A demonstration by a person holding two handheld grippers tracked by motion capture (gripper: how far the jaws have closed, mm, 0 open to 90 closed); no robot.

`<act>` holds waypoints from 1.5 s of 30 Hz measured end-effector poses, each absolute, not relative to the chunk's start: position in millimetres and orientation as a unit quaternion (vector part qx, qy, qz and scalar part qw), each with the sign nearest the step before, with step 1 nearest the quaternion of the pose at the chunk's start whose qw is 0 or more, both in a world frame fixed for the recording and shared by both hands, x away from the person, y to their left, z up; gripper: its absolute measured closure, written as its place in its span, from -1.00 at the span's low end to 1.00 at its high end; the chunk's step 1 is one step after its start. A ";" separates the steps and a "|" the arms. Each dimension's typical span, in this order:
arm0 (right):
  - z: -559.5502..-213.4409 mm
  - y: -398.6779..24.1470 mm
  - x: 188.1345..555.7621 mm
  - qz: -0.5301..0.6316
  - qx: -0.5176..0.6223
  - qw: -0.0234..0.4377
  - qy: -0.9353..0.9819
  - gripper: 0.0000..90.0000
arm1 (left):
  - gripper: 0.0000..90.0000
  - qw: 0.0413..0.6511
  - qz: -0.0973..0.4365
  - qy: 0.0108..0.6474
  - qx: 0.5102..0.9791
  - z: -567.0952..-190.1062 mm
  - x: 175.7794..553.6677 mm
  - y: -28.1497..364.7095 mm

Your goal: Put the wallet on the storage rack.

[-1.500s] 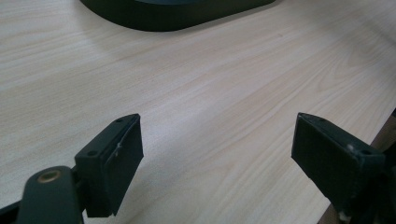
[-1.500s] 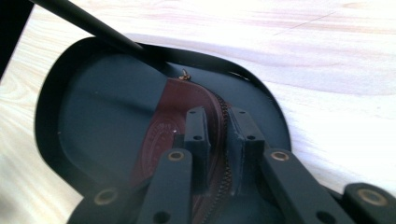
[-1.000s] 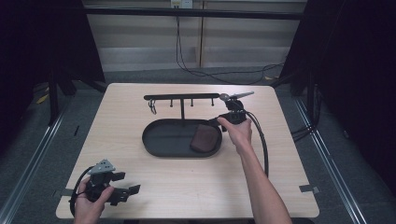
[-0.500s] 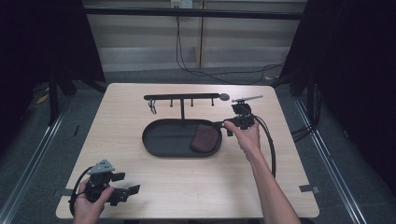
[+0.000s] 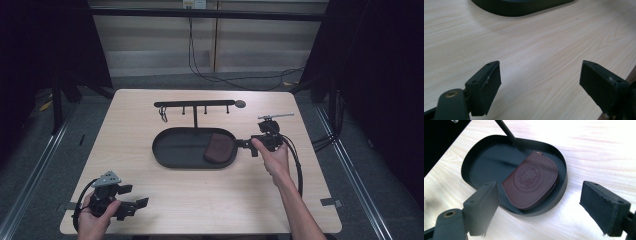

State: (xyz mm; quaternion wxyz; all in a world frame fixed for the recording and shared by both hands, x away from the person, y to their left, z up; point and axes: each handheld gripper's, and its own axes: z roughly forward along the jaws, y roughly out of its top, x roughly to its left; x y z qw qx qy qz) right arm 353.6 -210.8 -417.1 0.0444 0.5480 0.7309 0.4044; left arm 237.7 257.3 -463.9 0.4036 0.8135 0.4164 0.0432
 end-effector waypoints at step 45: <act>-463.0 -284.8 215.4 0.395 0.563 0.126 0.715 -0.56 | -0.62 0.405 0.037 0.436 0.803 -465.3 237.6 263.2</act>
